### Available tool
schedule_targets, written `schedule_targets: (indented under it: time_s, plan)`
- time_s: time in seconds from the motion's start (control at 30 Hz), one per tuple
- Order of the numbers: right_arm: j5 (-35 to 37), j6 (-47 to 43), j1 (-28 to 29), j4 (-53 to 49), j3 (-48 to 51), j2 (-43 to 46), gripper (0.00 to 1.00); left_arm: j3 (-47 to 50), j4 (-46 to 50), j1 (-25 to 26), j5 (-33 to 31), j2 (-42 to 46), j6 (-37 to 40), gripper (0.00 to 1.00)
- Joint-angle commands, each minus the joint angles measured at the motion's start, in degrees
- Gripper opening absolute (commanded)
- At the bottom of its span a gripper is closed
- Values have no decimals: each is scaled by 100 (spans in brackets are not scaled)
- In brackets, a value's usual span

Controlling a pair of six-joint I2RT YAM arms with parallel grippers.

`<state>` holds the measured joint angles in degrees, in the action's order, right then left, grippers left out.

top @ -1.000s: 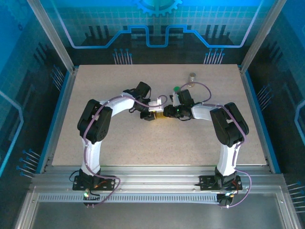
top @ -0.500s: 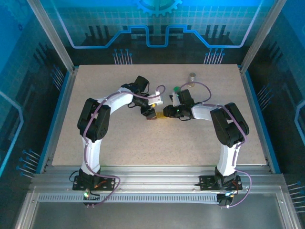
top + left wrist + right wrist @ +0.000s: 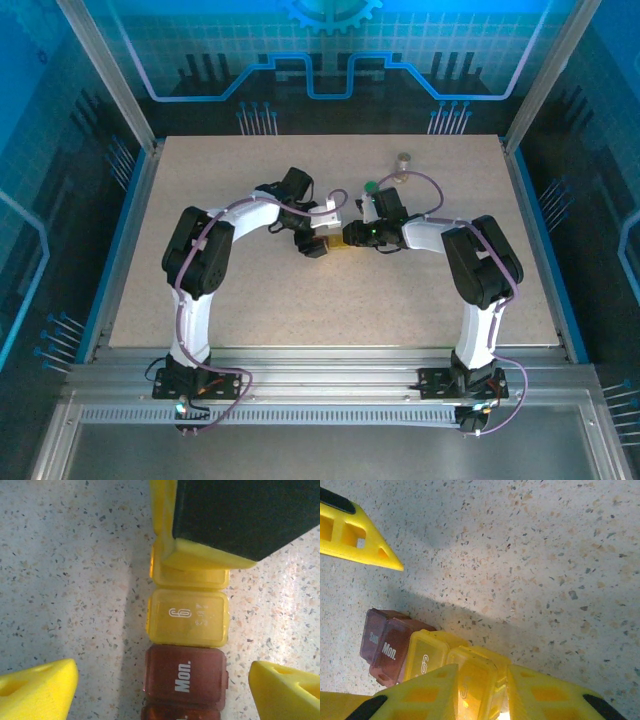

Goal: Sort the pills into containers

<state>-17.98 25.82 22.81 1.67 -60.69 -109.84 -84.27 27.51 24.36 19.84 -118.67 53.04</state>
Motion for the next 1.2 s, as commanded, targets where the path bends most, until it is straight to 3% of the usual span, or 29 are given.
schedule_targets:
  time_s: [0.0,0.47,1.17]
  plan:
    - [277,-117,-22,-563,122,-11,30,-52,-225,60,-164,91,37,88]
    - [243,-191,-22,-614,110,-64,30,23,-858,-6,-321,265,-541,87]
    - [268,-340,-11,-906,-101,-100,29,-328,-1057,-284,-539,-132,-631,87]
